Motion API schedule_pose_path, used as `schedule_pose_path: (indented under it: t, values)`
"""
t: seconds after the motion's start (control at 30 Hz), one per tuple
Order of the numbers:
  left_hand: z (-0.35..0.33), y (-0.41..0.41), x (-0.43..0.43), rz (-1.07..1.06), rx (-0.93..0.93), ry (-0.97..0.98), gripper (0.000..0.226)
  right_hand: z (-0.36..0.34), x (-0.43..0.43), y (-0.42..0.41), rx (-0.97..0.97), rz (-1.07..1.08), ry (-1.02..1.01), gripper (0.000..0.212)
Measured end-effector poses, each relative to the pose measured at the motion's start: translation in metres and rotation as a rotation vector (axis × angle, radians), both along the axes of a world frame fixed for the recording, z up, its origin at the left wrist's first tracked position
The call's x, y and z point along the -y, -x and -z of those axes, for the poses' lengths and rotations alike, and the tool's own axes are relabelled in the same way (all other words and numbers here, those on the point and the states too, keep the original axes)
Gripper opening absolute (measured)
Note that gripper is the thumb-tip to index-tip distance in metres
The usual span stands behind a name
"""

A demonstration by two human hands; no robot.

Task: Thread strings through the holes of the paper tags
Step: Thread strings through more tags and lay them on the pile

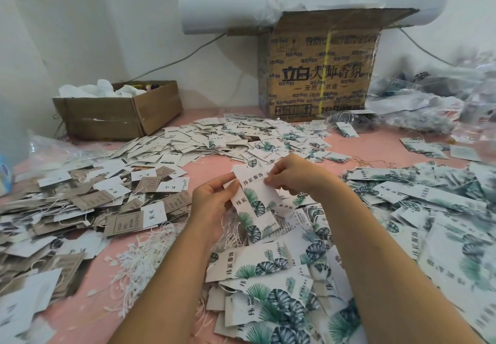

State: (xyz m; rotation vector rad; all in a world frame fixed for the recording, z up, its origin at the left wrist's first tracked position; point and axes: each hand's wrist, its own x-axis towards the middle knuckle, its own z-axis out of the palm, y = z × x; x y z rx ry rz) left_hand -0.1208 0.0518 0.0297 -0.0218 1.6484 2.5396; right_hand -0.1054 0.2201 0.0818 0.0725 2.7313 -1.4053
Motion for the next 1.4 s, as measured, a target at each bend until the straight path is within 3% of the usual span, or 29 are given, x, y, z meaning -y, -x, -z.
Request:
schedule_pose_path:
  t: [0.43, 0.73, 0.93, 1.4]
  values:
    - [-0.004, 0.000, -0.004, -0.073, 0.011, -0.130, 0.022, -0.006, 0.010, -0.005, -0.004, -0.127, -0.070, 0.016]
    - [-0.009, -0.001, -0.002, -0.139, 0.018, -0.150, 0.030, -0.015, 0.012, -0.008, -0.376, -0.056, 0.177, 0.033]
    - [-0.015, -0.003, -0.005, -0.161, -0.002, -0.125, 0.034, -0.017, 0.016, -0.011, -0.416, -0.101, 0.309, 0.027]
    - [-0.024, -0.008, -0.011, -0.172, -0.091, -0.034, 0.022, -0.019, 0.019, -0.004, -0.509, 0.026, -0.098, 0.007]
